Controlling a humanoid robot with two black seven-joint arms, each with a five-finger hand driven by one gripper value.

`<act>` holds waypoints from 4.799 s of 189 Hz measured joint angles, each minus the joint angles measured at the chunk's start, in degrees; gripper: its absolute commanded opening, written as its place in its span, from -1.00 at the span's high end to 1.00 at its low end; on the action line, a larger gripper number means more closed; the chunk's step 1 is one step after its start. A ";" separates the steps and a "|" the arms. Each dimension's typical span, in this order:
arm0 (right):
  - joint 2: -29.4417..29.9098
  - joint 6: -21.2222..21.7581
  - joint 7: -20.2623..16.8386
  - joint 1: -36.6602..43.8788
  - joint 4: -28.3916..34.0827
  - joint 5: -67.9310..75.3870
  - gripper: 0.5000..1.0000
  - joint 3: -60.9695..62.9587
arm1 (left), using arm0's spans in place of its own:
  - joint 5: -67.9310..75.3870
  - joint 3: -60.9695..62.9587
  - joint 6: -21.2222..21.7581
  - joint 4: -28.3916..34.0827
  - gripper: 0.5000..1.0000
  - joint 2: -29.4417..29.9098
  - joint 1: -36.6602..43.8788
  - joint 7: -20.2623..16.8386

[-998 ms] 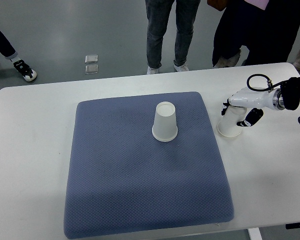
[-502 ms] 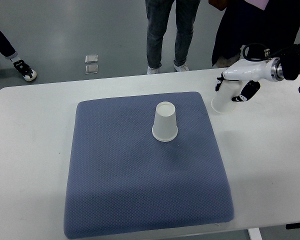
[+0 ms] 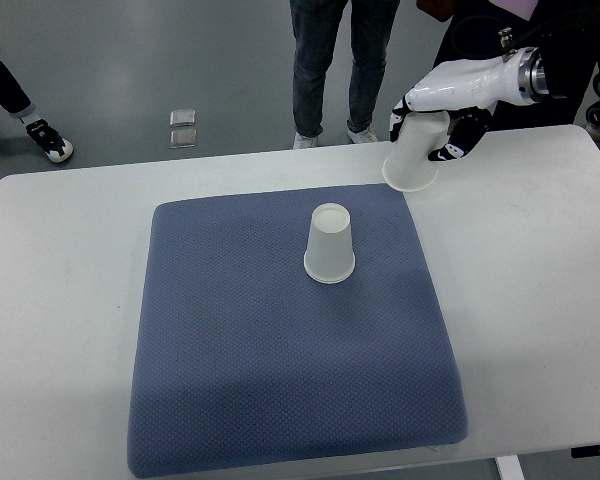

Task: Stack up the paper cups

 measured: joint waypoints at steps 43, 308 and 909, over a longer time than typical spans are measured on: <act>2.19 3.51 1.31 3.58 1.86 1.08 0.50 0.06 | 0.00 0.00 0.00 0.00 -1.00 0.00 0.00 0.00; 11.37 7.12 1.33 -0.97 -1.22 0.66 0.48 4.11 | 0.00 0.00 0.00 0.00 -1.00 0.00 0.00 0.00; 23.32 -19.70 -3.10 -27.46 -23.94 108.85 -0.60 23.34 | 0.00 0.00 0.00 0.00 -1.00 0.00 0.01 0.00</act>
